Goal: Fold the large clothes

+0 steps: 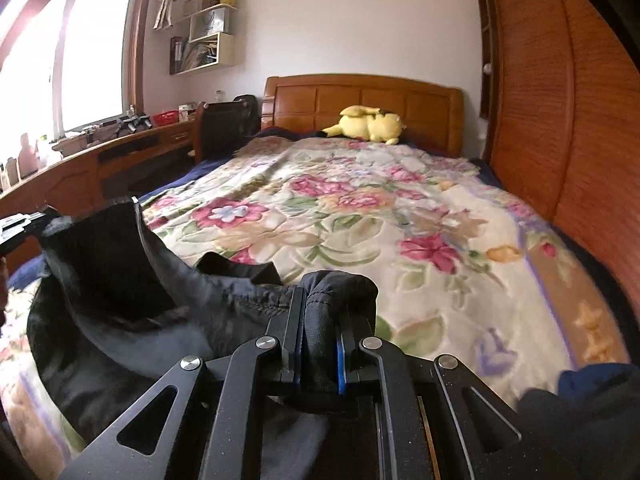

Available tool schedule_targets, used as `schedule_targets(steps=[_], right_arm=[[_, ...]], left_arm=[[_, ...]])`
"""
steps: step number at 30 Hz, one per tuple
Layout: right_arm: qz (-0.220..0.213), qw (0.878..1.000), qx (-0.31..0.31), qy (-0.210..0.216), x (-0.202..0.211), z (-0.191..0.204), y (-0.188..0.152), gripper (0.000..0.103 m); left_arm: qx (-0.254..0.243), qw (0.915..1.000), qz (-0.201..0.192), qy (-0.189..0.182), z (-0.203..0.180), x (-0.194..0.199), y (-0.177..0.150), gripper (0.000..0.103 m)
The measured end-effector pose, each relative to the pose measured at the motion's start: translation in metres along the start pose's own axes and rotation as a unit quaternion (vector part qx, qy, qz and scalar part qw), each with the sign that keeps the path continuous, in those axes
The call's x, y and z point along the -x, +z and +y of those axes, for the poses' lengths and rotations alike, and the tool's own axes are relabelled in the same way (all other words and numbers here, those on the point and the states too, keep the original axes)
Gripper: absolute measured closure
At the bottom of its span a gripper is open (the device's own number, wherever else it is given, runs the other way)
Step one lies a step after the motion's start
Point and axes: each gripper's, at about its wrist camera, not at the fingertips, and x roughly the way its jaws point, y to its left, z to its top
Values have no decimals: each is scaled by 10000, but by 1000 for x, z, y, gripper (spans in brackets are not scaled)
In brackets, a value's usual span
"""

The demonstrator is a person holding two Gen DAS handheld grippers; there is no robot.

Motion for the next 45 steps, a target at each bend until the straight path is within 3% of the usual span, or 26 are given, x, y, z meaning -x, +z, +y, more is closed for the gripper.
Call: schedule_targets(steps=[7,15,16,17,19,21,24,29,37,45], right_arm=[[178,9998,5,-122,-50,4,21,92],[425,9981,-69,-450,-87,13,28,86],[440,9981,-92,-431,-91,13,30,81],[444,9980,-128,-431,-93,13,32,77],[437,9976,-248,-473,-91,8,35,49],[498,9974,-432,-306,-88,1,36,35],[608,9973,-202,-369,-80,2,32,34],[679,9972,101,-295,-44,9,6,34],[852,9962,184,-20,8,15,-41,34],[1062,9938,315,126,31,24,-80,31]], left_arm=[[-15,9998,121,132,3,-39,16,97],[-83,9976,657,198,4,-85,12,95],[-84,9973,707,155,5,-86,11,92],[-80,9972,739,111,6,-84,10,81],[-54,9979,611,183,9,-75,10,62],[10,9984,558,95,15,-64,9,61],[-22,9977,672,-87,17,-44,-2,56],[-220,9957,867,-228,13,-15,-39,34],[-108,9920,1179,-443,11,21,-93,29],[-89,9876,1512,-406,3,20,-128,27]])
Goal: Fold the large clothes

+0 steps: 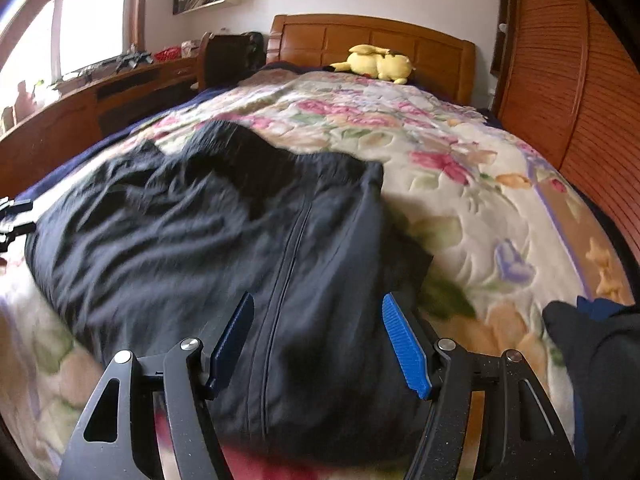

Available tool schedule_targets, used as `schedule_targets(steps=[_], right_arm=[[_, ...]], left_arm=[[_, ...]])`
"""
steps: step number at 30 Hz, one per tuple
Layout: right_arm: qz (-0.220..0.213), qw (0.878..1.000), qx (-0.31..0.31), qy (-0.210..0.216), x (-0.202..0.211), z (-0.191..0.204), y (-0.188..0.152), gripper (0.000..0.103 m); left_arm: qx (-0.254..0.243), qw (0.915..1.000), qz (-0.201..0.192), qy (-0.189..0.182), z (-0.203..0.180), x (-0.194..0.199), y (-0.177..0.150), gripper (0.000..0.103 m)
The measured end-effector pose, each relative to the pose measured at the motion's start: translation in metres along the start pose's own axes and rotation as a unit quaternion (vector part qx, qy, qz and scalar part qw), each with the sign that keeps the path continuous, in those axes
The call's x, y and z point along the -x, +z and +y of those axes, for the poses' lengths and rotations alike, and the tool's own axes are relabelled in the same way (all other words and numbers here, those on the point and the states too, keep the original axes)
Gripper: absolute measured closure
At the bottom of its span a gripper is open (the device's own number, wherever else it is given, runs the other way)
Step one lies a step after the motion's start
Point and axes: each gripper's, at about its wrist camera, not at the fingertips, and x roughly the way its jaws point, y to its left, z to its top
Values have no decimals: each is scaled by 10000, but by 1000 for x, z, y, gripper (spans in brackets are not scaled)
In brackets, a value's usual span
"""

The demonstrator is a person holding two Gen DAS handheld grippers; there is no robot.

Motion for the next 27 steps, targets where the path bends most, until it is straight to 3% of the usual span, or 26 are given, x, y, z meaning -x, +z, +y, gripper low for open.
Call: schedule_targets(steps=[15,27], right_arm=[[504,9981,-339,-108,-8,-5,-20,20],[563,9970,-513,123,-28,-11,-31,19]], left_arm=[[55,9998,166,118,-3,-17,-14,25],[330,9986,353,-219,8,-31,-18,25]])
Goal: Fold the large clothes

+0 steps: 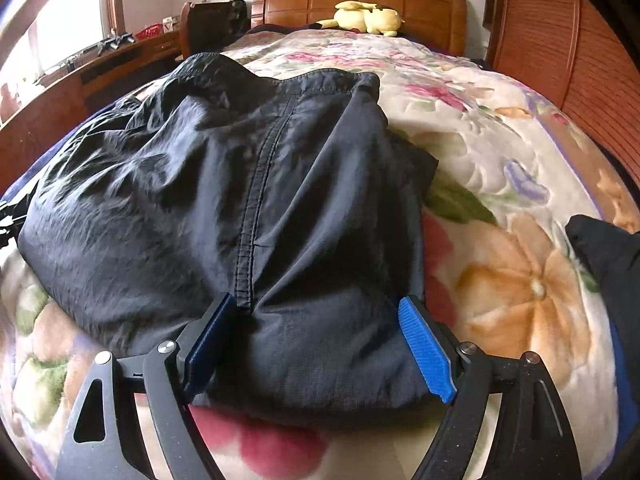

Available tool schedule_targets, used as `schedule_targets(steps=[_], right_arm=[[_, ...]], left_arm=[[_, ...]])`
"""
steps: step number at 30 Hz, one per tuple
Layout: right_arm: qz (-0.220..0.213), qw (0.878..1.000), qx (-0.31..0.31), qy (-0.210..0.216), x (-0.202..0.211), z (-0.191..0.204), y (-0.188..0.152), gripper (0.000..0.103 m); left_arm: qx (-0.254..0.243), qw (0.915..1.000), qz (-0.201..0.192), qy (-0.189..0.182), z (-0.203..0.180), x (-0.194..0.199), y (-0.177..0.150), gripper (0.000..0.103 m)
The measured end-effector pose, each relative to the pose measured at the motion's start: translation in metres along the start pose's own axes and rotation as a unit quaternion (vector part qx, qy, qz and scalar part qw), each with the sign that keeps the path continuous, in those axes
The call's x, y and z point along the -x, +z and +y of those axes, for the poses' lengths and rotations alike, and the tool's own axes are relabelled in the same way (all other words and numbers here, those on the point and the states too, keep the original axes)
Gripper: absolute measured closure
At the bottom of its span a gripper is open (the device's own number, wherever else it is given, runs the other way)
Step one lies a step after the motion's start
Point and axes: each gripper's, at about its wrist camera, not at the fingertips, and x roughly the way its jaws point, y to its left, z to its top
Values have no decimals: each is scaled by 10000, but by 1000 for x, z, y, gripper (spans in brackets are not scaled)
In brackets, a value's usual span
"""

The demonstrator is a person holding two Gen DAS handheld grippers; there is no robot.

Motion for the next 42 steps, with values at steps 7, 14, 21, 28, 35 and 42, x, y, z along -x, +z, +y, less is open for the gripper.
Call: schedule_targets(steps=[7,14,21,28,35,42], right_arm=[[-3,9998,-92,148,-2,-3,-6,24],[167,9986,-40,494,-4,0,-1,49],[-277,9989,133,340,24,9,-1,96],[-419,9984,286,255,56,9,-6,98],[-463,9975,489,234,97,10,-28,98],[-420,9968,535,421,138,11,-57,98]], left_arm=[[-23,10000,-22,-9,-1,1,-1,25],[-252,9986,-81,-456,-10,7,1,77],[-376,9985,-283,-276,-22,28,2,98],[-274,9968,-652,-381,-26,70,-3,98],[-290,9944,-838,-568,-34,109,-28,98],[-232,9934,-812,-777,-38,139,-55,98]])
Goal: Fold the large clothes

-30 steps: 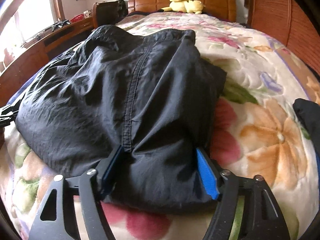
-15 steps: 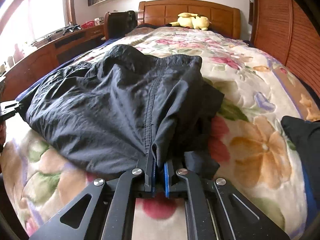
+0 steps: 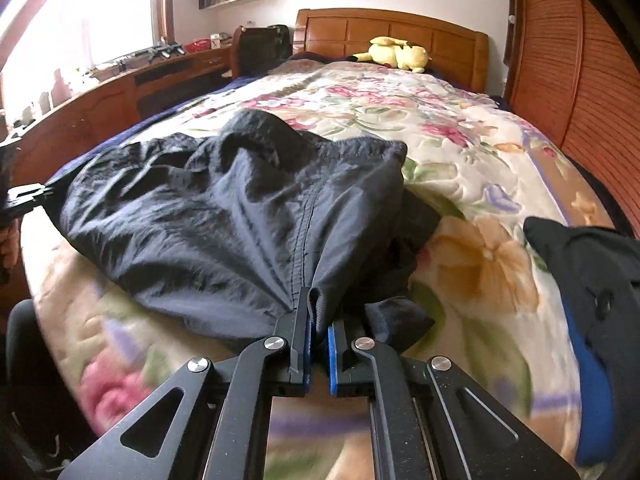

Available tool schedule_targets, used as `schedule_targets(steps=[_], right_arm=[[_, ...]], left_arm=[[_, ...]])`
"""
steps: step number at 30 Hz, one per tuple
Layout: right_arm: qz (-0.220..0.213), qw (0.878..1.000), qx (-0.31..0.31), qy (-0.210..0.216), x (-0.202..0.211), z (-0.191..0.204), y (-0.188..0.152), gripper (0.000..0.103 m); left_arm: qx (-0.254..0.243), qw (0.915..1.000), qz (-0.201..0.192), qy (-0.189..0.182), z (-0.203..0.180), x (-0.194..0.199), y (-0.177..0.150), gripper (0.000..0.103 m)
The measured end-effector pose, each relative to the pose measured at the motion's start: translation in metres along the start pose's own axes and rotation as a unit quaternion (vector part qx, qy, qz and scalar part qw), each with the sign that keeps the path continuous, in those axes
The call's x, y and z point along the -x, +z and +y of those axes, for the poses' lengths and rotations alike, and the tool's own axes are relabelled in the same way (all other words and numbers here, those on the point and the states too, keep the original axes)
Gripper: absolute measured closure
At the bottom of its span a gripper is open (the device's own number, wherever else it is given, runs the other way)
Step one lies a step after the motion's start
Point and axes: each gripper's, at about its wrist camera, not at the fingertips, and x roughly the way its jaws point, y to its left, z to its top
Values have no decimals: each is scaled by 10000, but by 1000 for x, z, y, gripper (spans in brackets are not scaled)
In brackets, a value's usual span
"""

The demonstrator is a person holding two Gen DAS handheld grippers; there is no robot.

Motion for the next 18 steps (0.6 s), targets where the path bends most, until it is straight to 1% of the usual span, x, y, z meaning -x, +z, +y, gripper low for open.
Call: schedule_targets(steps=[4,6,7,9,11,12,13,14,16,17,18], right_arm=[[0,10000,-14,-4,15,0,-11,97],[-15,9999,-100,-31,14,-3,-13,96],[-18,9999,-159,-45,13,-4,-15,96],[-16,9996,-247,-138,10,-6,-18,95],[-28,9994,-285,-195,9,-4,-20,90],[-20,9993,-222,-295,8,1,-22,88],[-32,9992,-137,-370,10,8,-25,86],[-43,9991,-109,-402,10,10,-26,86],[-50,9990,-172,-420,10,10,-29,80],[-61,9988,-207,-436,10,10,-30,78],[-71,9987,-224,-463,10,11,-31,72]], left_arm=[[-157,9996,84,220,-11,4,-10,98],[-87,9994,194,277,-10,1,-12,98],[-33,9993,232,296,-8,-1,-11,96],[28,9992,245,323,-7,-1,-11,90],[70,9993,219,293,-5,1,-8,74],[80,9993,191,303,-6,3,-8,70],[83,9993,145,331,-6,6,-6,64],[81,9993,128,351,-8,9,-6,63],[57,9989,72,468,-13,13,-6,62],[16,9985,-7,545,-16,17,-5,58],[-16,9983,-89,580,-19,20,-4,54]])
